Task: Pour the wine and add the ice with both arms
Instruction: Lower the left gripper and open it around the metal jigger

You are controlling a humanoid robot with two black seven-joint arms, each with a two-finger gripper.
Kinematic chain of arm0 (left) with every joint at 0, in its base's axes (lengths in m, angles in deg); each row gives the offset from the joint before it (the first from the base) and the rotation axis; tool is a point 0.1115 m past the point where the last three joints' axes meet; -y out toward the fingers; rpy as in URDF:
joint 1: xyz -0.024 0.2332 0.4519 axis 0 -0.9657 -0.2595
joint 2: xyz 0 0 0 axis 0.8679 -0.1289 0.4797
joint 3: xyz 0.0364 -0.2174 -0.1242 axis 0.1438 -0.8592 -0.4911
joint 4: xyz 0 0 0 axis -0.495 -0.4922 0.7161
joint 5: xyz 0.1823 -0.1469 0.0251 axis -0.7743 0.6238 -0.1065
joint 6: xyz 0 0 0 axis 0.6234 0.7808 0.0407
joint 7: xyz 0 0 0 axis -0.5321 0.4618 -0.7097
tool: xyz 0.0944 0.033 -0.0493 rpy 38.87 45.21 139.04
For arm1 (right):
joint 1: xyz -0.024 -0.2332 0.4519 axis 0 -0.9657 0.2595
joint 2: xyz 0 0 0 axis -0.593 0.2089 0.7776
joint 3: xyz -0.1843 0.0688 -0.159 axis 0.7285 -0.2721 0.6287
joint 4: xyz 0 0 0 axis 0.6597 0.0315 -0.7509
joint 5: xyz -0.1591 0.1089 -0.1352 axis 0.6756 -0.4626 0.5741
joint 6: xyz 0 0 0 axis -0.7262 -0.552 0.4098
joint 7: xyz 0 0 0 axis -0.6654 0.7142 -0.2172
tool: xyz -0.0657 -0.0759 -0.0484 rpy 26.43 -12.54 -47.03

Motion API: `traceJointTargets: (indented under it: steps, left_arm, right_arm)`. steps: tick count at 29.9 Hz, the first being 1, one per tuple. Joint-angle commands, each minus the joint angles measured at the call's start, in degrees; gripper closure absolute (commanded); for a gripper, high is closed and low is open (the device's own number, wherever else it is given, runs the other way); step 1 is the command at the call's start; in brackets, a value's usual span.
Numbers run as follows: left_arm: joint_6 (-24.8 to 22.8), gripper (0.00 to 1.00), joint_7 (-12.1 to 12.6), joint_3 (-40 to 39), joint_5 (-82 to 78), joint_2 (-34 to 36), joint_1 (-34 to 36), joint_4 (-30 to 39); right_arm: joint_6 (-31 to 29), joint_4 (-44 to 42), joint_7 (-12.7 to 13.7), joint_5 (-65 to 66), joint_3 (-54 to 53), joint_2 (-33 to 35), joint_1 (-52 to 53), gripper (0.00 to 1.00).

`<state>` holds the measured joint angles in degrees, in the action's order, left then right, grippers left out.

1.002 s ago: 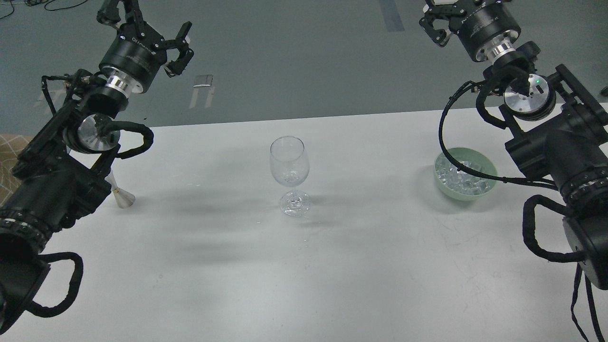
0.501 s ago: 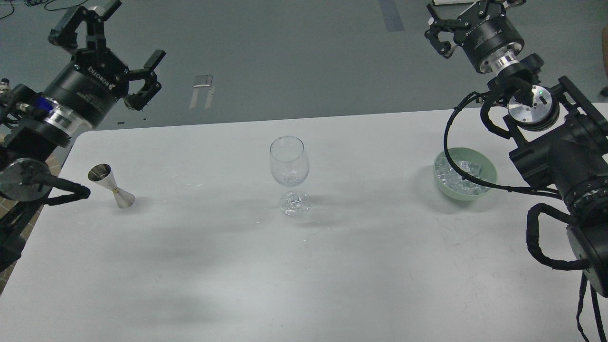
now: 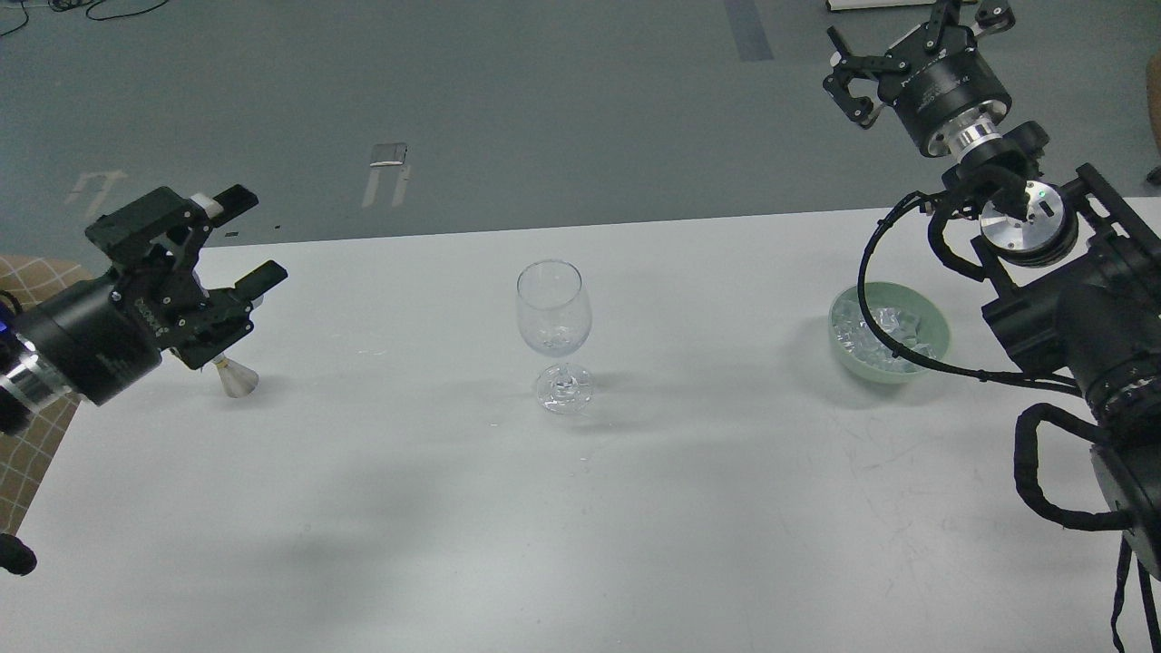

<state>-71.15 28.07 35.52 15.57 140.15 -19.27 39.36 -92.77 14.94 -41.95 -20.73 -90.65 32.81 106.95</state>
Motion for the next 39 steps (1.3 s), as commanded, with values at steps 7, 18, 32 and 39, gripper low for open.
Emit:
traceJointTargets:
  steps: [7,18,32,39]
  left_arm:
    - [8.57,0.16,-0.11,3.43,-35.93,0.44,-4.18,0.41]
    - [23.54,0.15,1.56,11.79,-51.8,-0.35,-4.62,-5.48]
    - [17.04,0.08,-2.39,7.92,3.19,-6.86,-4.62,-5.21]
    - [11.17,0.05,-8.25,8.18,26.41,-8.78,-6.2,-12.06]
  right_arm:
    - [0.0,0.27,0.03,-0.01,-0.5,0.13,-0.06,0.0]
    - [0.0,0.36,0.03,-0.01,-0.5,0.39,-0.06,0.0]
    - [0.0,0.36,0.03,-0.01,-0.5,1.27,-0.14,0.0]
    - [0.0,0.36,0.03,0.08,-0.32,1.36,-0.49,0.0]
